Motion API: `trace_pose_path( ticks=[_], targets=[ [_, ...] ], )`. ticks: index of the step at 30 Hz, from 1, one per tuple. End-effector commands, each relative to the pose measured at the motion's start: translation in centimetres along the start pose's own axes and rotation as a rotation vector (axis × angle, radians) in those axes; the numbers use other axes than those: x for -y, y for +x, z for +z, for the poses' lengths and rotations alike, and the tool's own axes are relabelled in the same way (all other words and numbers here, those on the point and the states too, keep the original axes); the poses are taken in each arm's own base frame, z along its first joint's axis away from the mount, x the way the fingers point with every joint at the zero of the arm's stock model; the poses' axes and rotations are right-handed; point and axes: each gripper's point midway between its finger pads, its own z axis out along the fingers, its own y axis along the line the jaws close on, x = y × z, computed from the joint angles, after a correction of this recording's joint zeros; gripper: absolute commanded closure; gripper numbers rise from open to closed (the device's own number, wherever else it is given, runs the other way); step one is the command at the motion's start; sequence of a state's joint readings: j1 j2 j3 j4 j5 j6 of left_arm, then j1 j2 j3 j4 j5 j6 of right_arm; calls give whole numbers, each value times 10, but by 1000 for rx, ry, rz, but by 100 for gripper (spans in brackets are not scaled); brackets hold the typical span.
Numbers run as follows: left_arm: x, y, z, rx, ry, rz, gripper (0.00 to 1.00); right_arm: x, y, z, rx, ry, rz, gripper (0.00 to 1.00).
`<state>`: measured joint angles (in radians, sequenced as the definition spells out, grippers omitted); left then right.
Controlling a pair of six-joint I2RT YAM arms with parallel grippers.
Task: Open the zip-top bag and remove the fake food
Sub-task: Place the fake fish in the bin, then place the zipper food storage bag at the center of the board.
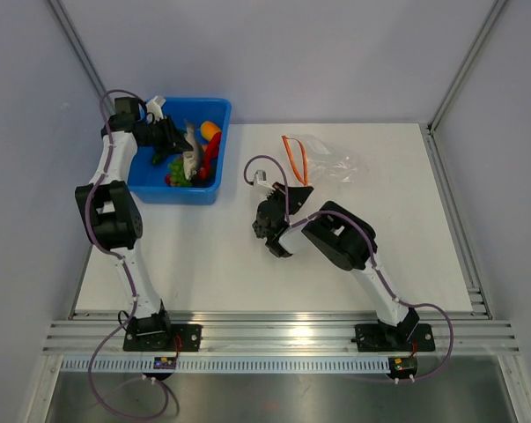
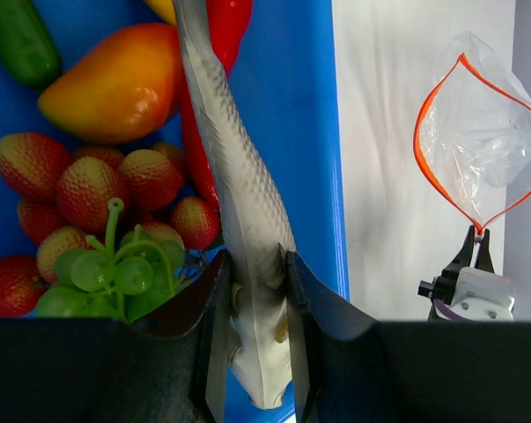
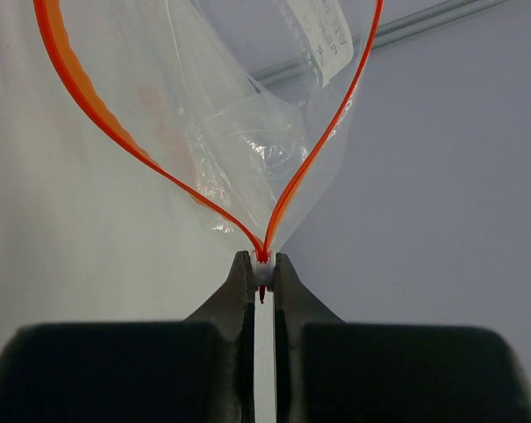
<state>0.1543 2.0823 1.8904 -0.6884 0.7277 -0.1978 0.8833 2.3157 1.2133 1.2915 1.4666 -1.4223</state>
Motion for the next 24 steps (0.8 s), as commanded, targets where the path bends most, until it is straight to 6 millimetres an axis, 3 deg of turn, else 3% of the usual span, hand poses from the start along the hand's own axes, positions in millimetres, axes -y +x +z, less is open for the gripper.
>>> trace_pose_path(
  ticks=[1,11,18,20,21,24],
  targets=[
    [-5,-21,-6,41,-30,48,70,6,0,-4,-29,26,216,98],
    [1,-22,-16,63,-37,68,20,-1,0,-11,-30,19,213,90],
    [15,-25,-31,104,-49,100,15,3,-6,-18,-15,12,261,81],
    [18,-26,-37,117,-61,107,13,4,-8,-20,-12,10,275,74],
    [18,-27,-39,122,-66,112,6,4,-8,-19,-11,10,279,72],
    [22,-28,-45,137,-81,126,4,3,-8,-21,-7,7,287,62]
  ],
)
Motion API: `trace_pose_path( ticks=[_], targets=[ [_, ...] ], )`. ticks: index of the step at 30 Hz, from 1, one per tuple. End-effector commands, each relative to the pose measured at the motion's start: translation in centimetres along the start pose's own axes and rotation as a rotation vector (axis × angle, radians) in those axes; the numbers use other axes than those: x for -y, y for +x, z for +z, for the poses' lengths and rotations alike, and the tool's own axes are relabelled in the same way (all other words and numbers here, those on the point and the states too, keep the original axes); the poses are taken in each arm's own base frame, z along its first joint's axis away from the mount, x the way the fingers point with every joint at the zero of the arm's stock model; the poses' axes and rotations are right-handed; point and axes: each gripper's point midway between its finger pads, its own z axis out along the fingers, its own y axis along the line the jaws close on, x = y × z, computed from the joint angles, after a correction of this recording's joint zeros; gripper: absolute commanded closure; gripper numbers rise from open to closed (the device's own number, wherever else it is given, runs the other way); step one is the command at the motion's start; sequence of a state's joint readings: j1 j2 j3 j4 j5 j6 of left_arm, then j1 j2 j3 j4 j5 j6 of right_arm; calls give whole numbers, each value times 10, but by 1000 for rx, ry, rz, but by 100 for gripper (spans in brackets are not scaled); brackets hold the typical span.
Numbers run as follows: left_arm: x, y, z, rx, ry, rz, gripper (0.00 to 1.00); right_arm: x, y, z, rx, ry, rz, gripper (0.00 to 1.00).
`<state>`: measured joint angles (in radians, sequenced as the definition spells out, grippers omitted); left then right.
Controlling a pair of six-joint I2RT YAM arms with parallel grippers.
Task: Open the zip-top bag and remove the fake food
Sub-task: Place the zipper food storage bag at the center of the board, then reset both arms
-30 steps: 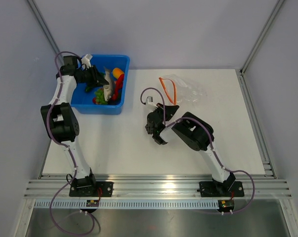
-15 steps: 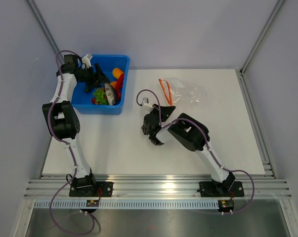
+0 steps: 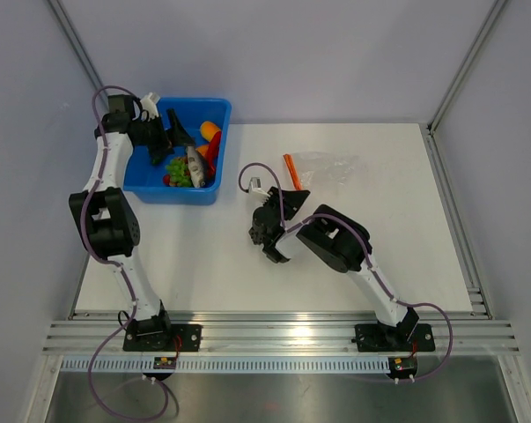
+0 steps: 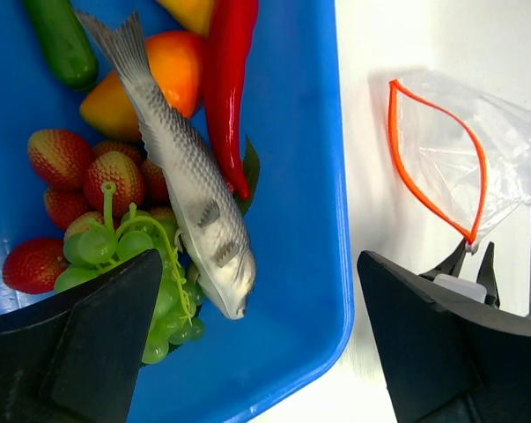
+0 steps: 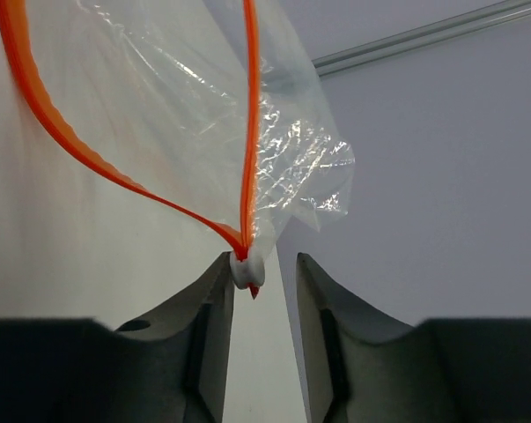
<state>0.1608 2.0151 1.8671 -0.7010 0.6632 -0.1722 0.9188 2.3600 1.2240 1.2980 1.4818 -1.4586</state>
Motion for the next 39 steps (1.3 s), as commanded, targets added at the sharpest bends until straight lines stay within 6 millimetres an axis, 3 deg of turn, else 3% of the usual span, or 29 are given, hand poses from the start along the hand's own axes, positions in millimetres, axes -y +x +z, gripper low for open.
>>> trace_pose_path(
  ticks=[1,5,7,10,12,17,19,20,21,22,23,24,25,28,36,39],
  targets=[
    [17,-24,-27,104,-25,82,1,19,-7,-7,-23,22,353,58],
    [25,-25,-34,122,-23,99,1,23,-10,-9,-2,18,403,33],
    [28,-24,-36,127,-18,103,1,31,-15,-10,23,16,454,29],
    [35,-24,-39,139,-16,116,1,43,-21,-10,56,14,519,12],
    [38,-25,-42,145,-14,124,1,48,-26,-10,67,11,554,7],
    [44,-22,-45,134,1,133,1,53,-41,-18,85,-25,564,2],
    [46,-21,-46,126,8,133,1,54,-47,-24,105,-53,645,1],
    [49,-21,-47,126,11,138,1,46,-48,-30,116,-82,559,1],
    [49,-20,-48,125,9,137,1,47,-63,-35,148,-139,710,1],
    [51,-21,-51,131,9,140,1,41,-71,-38,162,-204,747,1],
    [48,-20,-50,141,2,136,1,10,-51,-43,84,-331,710,1],
    [48,-20,-50,149,-5,142,1,13,-70,-48,94,-471,761,1],
    [50,-23,-53,164,-5,150,1,20,-78,-47,111,-473,834,0],
    [51,-23,-55,166,-8,151,1,23,-79,-52,153,-482,777,0],
    [56,-24,-64,197,-14,166,1,35,-122,-65,218,-680,904,0],
    [57,-23,-68,218,-30,176,1,44,-127,-59,211,-718,931,0]
  ],
)
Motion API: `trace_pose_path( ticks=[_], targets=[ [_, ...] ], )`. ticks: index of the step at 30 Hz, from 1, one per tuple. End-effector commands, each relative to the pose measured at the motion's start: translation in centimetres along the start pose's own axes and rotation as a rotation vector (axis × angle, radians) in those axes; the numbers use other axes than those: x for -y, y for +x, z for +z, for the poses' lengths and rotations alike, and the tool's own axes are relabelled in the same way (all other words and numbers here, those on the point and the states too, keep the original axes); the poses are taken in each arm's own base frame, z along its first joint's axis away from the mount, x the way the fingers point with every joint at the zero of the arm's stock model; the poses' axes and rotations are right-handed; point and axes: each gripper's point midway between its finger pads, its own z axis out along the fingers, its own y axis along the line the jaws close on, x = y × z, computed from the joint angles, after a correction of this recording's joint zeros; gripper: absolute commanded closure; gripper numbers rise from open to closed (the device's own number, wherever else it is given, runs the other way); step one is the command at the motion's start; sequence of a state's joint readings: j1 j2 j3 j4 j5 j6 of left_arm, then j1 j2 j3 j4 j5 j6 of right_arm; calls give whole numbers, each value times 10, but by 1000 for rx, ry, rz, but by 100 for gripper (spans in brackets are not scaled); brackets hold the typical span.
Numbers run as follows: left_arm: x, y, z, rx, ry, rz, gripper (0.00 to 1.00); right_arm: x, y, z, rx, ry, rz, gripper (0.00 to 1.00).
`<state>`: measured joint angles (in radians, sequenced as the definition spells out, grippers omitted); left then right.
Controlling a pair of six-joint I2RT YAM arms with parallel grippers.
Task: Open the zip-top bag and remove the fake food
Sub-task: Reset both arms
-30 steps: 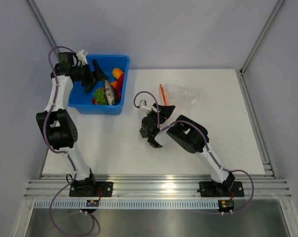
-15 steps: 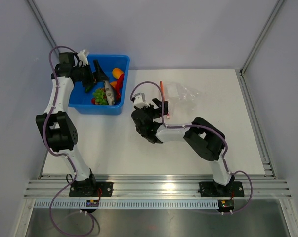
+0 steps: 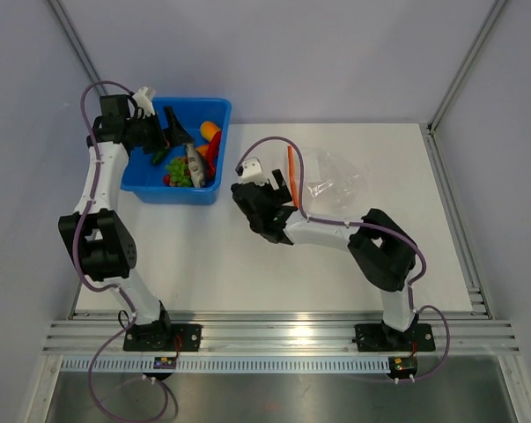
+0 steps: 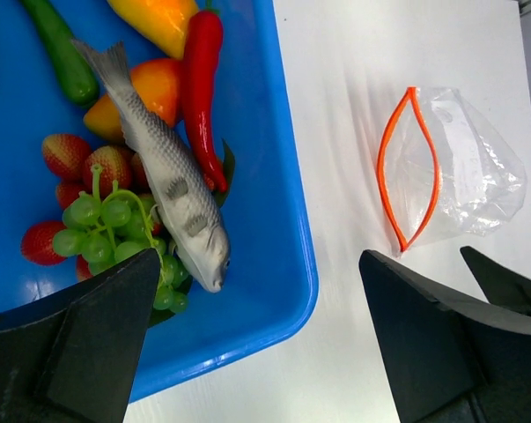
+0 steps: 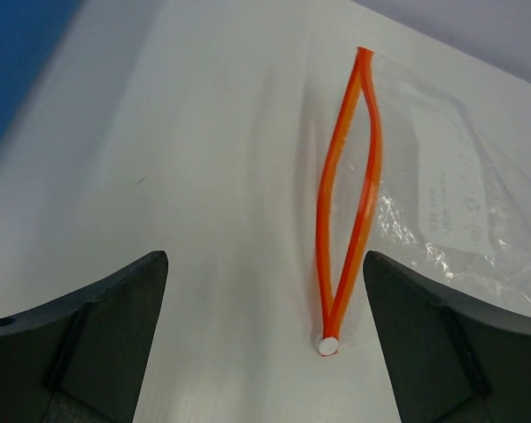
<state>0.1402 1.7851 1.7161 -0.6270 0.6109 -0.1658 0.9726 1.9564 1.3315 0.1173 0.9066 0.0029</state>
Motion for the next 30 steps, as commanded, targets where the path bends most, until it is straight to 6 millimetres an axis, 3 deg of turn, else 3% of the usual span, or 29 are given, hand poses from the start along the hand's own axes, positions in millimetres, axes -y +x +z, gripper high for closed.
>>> trace_pose_path(
  ticks=[1,4,5,7,8,10,12,14,15,17,20,21,23,24,25,27,28,30],
  targets=[
    [15,-22,-24,118,-31,80,1,11,-53,-5,28,-115,167,1],
    [22,-32,-45,208,-69,132,1,24,-70,-8,29,-201,242,1],
    [19,-23,-45,205,-81,129,1,29,-71,-10,29,-213,262,1],
    [30,-32,-65,283,-100,170,1,51,-85,-16,56,-217,299,0],
    [25,-20,-63,273,-113,164,1,63,-90,-23,70,-215,314,1],
    [36,-24,-83,346,-121,203,1,77,-94,-28,82,-215,340,1],
    [31,-7,-85,358,-145,200,1,98,-91,-39,76,-189,341,1],
    [47,-10,-101,443,-141,246,1,106,-82,-46,63,-183,327,0],
    [42,2,-98,436,-160,245,1,116,-90,-55,83,-182,346,1],
    [58,5,-108,471,-153,290,1,125,-88,-69,84,-205,349,1],
    [57,14,-115,508,-174,295,1,132,-84,-87,94,-252,349,1],
    [59,10,-130,567,-200,308,1,135,-82,-92,97,-260,347,0],
    [52,14,-138,634,-238,325,1,143,-74,-103,103,-265,352,0],
    [57,8,-156,720,-257,346,1,146,-73,-106,116,-265,366,1],
    [49,20,-154,720,-274,352,1,145,-57,-107,102,-267,365,0],
    [57,26,-170,789,-262,377,1,153,-63,-120,168,-288,410,1],
    [58,31,-171,795,-254,387,1,151,-44,-120,149,-292,394,1],
    [55,48,-165,774,-232,393,1,163,-55,-131,232,-291,445,0]
  ],
)
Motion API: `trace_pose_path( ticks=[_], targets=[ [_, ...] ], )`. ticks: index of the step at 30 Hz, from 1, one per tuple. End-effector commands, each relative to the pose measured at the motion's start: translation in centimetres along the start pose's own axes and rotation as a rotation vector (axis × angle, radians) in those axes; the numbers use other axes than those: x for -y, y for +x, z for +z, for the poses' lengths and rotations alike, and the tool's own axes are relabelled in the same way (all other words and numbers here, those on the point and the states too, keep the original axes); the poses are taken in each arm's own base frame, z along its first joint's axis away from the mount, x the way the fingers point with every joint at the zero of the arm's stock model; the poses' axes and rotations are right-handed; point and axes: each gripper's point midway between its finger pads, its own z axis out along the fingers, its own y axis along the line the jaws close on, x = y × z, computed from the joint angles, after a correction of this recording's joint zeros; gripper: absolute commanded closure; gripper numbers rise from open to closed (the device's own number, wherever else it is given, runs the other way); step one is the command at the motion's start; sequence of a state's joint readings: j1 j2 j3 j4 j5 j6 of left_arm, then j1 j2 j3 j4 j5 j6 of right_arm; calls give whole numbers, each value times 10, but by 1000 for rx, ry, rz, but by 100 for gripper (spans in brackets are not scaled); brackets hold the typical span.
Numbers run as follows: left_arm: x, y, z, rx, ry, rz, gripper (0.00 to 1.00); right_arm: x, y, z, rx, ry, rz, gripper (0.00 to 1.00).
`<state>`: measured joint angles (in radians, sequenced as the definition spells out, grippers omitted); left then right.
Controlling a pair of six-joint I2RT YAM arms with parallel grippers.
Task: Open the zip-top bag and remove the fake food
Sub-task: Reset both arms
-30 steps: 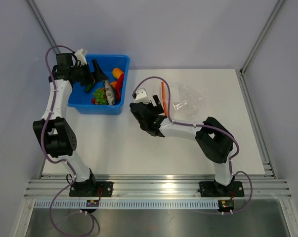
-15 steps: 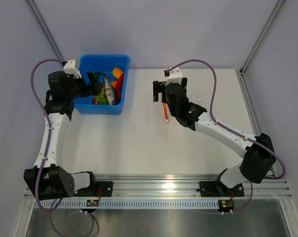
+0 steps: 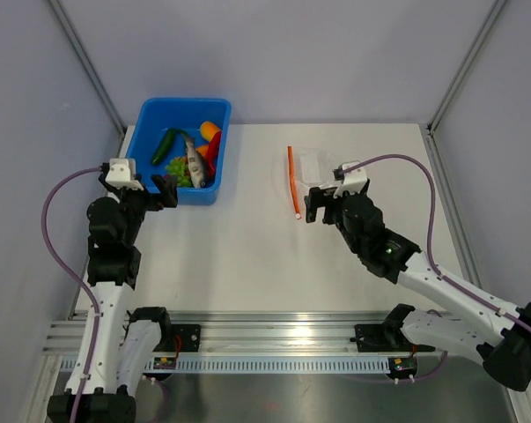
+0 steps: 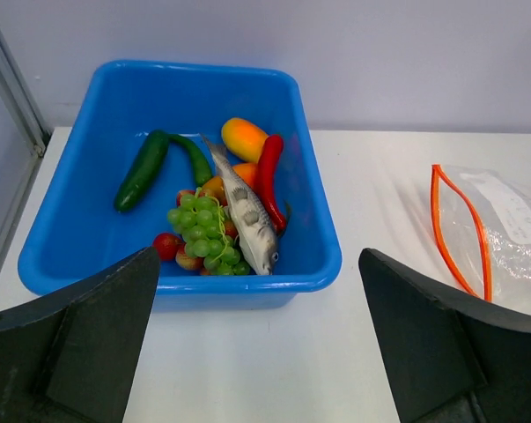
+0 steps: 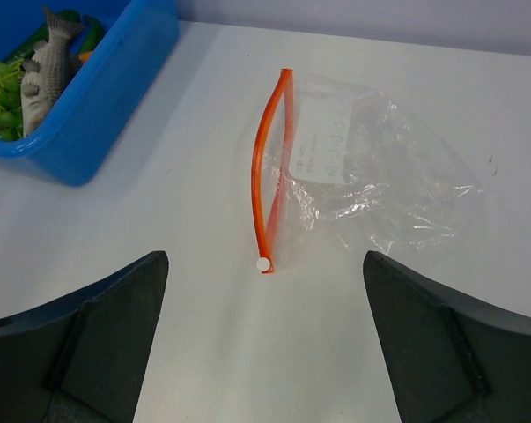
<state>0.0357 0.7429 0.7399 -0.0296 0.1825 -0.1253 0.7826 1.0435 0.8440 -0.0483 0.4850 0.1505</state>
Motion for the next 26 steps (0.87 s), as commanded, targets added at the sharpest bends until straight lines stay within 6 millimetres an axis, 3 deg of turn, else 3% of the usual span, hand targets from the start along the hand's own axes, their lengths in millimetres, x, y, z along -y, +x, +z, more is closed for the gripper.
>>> trace_pose_path(
  ticks=[1,2,5,7,8,13,26],
  targets=[
    [0,-23,-10,146,-7,34,1,3,-10,-13,102,-34,70,1],
    [1,-11,-11,126,4,27,1,10,-15,-21,130,-17,90,1],
    [6,8,-13,78,34,-3,1,29,-4,-32,130,46,113,1],
    [0,22,-12,50,6,-25,1,36,13,-35,104,65,108,1],
    [-10,27,-11,43,-55,-47,1,39,12,-39,119,67,126,1],
    [-14,58,-10,-19,-68,-68,1,35,25,-42,128,25,164,1],
    [-8,60,-17,43,-27,-52,1,25,32,-35,109,-13,151,0]
  ],
)
